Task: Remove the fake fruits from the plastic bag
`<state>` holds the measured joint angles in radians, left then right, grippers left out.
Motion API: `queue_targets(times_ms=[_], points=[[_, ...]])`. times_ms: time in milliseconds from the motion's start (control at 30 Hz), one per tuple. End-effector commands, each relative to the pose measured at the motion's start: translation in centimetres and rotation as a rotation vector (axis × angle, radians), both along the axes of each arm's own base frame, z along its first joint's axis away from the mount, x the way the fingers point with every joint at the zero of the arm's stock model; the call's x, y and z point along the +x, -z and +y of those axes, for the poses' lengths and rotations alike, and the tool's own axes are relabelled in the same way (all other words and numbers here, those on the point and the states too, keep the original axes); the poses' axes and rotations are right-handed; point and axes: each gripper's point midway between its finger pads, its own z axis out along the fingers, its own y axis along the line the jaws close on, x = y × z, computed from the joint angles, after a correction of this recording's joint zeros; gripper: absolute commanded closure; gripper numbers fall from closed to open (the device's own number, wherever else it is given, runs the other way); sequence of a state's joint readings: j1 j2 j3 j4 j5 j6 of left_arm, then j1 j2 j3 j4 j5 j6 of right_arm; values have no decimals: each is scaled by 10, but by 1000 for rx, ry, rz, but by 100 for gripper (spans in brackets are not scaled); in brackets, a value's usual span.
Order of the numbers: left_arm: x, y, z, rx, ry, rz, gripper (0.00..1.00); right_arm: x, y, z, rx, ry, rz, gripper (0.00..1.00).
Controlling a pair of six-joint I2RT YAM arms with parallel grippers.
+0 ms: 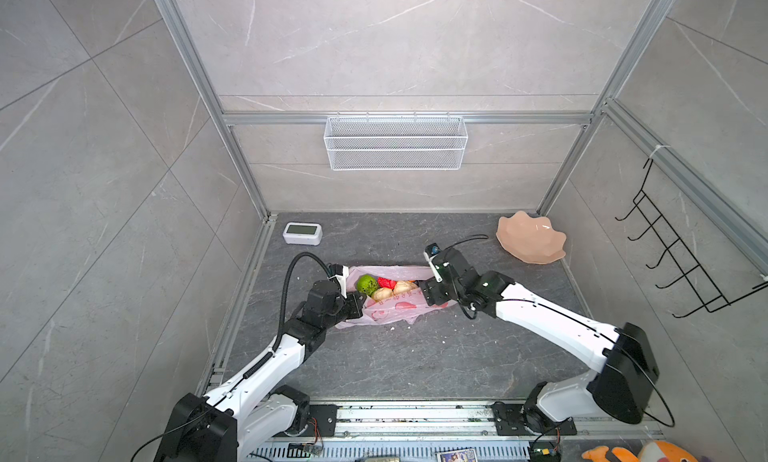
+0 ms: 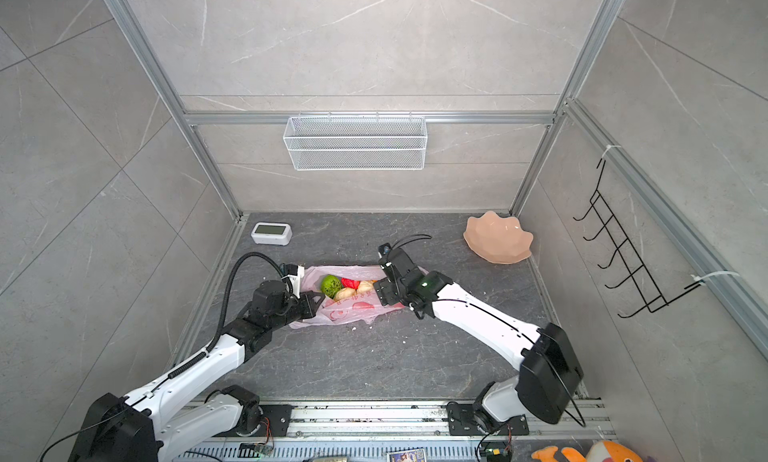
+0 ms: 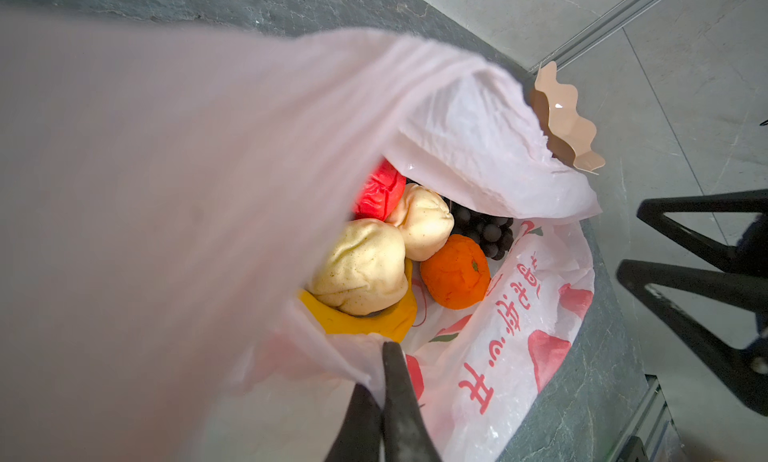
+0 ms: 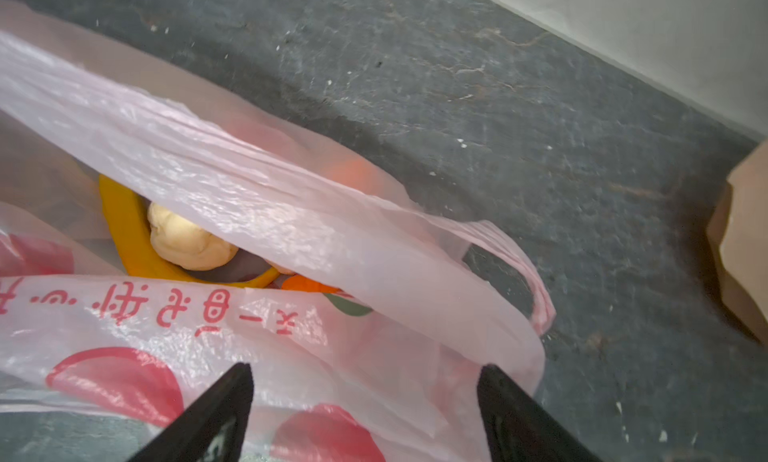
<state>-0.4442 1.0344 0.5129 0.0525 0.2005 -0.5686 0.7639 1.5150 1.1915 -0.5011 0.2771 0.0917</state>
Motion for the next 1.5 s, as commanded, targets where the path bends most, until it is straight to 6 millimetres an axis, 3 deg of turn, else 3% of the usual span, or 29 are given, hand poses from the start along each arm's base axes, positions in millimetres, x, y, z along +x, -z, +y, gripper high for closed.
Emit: queue_targets(times_ms=[0,133,233,367,500,600,733,800,900,1100,1167,1333,1467], points=[[7,-24,-1,-1,9,-73,100,18,-9,18,-56,-105,-51,12],[5,-22,-3,-1,26,-69,100,34,5,39,-80,-142,-26,15],[4,-23,-4,-6,40,-75,100,45,25,55,-105,-171,15,24],[-1,-23,-6,-7,65,-84,100,70,38,69,-99,-161,49,49],[-9,-22,-7,-15,91,-92,100,102,29,73,56,-112,110,78],[-15,-21,-8,-31,117,-114,100,125,29,76,191,-84,202,89],[-22,-25,-8,-53,135,-161,100,159,59,62,230,48,340,100],[-25,-26,-7,-56,135,-177,100,170,76,54,219,105,400,100],[-26,-27,-7,-60,140,-189,100,176,83,55,189,119,415,100],[-18,-30,-5,-59,106,-194,100,166,60,61,135,100,361,100],[-11,-28,0,-43,59,-182,100,155,49,61,91,93,335,86],[1,-22,5,-19,-4,-145,100,123,4,48,101,138,235,37],[7,-20,3,-23,-16,-117,100,100,-9,14,95,283,191,18]])
